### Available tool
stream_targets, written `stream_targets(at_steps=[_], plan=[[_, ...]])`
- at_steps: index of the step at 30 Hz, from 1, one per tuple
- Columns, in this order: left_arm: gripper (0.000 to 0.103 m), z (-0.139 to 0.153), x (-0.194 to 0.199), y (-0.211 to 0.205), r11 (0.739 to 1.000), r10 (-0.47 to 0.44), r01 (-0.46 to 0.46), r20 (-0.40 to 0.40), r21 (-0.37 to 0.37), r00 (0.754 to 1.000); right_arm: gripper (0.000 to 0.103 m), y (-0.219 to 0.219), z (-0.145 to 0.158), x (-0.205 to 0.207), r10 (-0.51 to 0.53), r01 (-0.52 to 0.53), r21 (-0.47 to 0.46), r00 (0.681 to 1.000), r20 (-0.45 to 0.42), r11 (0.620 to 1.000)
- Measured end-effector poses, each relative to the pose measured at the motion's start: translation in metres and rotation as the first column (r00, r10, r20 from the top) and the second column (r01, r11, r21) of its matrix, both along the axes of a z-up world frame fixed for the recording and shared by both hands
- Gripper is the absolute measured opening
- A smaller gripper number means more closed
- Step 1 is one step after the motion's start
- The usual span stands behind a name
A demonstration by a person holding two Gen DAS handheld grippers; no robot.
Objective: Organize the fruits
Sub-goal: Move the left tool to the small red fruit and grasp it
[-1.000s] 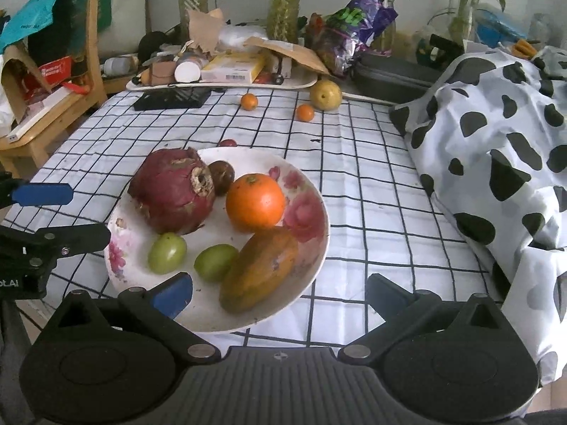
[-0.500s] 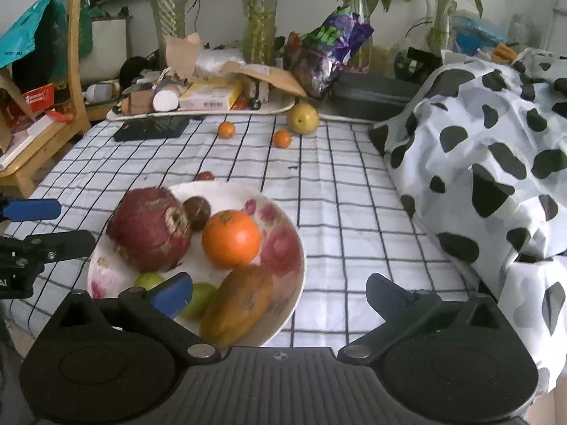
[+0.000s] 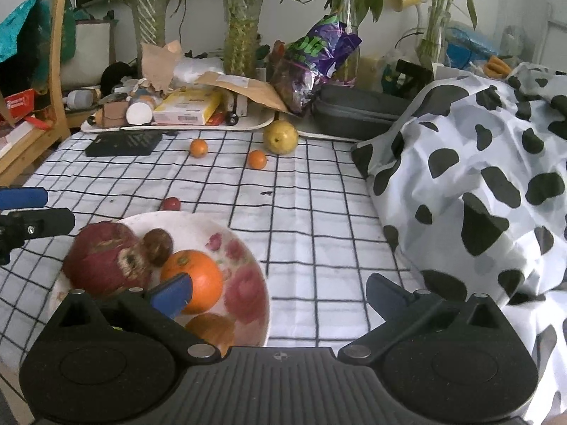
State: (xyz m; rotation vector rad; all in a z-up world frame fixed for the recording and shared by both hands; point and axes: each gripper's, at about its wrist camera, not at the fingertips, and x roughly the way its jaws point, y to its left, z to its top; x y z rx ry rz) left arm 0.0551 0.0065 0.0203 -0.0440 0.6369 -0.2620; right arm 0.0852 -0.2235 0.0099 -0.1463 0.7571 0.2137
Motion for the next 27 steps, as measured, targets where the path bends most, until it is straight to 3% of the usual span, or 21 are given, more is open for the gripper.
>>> stream_targets(at_steps=[9, 20, 22, 24, 27], plan=[[0.070, -0.007, 0.034, 0.005, 0.999, -0.025, 0.025, -0.010, -0.031, 1.000, 0.103, -0.002, -0.003, 0.030, -0.008, 0.008, -0.017, 1.000, -0.005, 1.000], [0.070, -0.026, 0.084, 0.004, 0.995, -0.095, 0.096, -0.081, 0.007, 0.992, 0.103, 0.003, -0.009, 0.067, 0.022, -0.022, -0.065, 1.000, 0.001, 0.998], [0.067, -0.029, 0.093, 0.005, 0.994, -0.112, 0.112, -0.100, 0.000, 0.989, 0.103, 0.004, -0.010, 0.075, 0.028, -0.027, -0.072, 1.000, 0.000, 0.997], [0.055, -0.034, 0.102, 0.004, 0.991, -0.131, 0.132, -0.127, 0.003, 0.983, 0.103, 0.005, -0.011, 0.082, 0.033, -0.033, -0.077, 0.999, -0.001, 0.996], [0.048, -0.041, 0.112, 0.001, 0.985, -0.167, 0.173, -0.153, 0.021, 0.974, 0.103, 0.007, -0.012, 0.092, 0.041, -0.042, -0.086, 0.999, -0.004, 0.995]])
